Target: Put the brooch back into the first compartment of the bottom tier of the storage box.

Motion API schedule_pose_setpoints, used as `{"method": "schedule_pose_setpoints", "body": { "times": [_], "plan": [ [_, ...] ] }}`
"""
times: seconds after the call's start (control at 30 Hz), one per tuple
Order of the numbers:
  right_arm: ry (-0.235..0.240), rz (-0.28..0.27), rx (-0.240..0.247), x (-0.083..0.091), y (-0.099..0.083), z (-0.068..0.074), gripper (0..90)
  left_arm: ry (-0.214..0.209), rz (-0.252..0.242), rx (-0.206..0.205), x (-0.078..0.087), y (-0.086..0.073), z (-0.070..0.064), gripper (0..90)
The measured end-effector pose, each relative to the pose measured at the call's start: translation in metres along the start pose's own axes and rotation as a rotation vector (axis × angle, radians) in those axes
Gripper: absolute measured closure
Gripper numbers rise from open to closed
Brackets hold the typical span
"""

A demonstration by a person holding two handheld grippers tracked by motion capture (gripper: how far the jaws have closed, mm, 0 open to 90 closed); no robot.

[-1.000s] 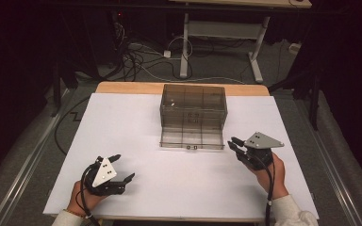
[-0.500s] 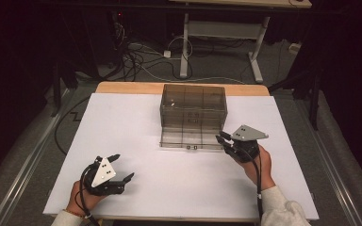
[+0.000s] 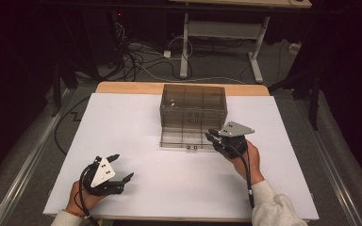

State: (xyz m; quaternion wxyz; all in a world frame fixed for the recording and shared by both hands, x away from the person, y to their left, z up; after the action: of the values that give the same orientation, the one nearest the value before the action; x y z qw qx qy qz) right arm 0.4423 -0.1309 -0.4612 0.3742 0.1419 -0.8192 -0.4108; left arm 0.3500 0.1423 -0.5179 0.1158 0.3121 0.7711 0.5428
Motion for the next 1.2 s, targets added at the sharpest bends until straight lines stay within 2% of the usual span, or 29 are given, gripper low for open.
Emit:
{"method": "schedule_pose_setpoints", "body": {
  "times": [0.3,0.5,0.77,1.2],
  "plan": [
    [0.008,-0.005,0.014,-0.012,0.01,0.005,76.7,0.003,0.005,-0.007,0.0,-0.001,0.001,19.7],
    [0.032,-0.012,0.009,-0.02,0.017,0.011,76.7,0.004,0.008,-0.009,0.001,-0.001,0.0,19.7],
    [0.048,-0.014,0.032,-0.033,0.026,0.02,76.7,0.002,0.006,-0.009,0.002,-0.001,0.0,19.6],
    [0.063,0.001,0.024,-0.049,0.038,0.032,76.8,0.009,0.008,-0.013,0.002,-0.002,0.003,19.7]
  ]
}}
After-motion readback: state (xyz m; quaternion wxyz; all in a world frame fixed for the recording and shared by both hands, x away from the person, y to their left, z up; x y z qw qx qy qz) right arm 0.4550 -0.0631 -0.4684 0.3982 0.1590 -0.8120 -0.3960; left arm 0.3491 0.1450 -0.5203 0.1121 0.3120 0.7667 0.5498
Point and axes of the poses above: each handheld gripper's, and its own axes: x roughly backward along the jaws, y roughly out of its top, z roughly to its left, the point moved 8 cm from there along -x, roughly forward along the jaws, and after that the axes turned 12 degrees about x, right-handed, at the moved point
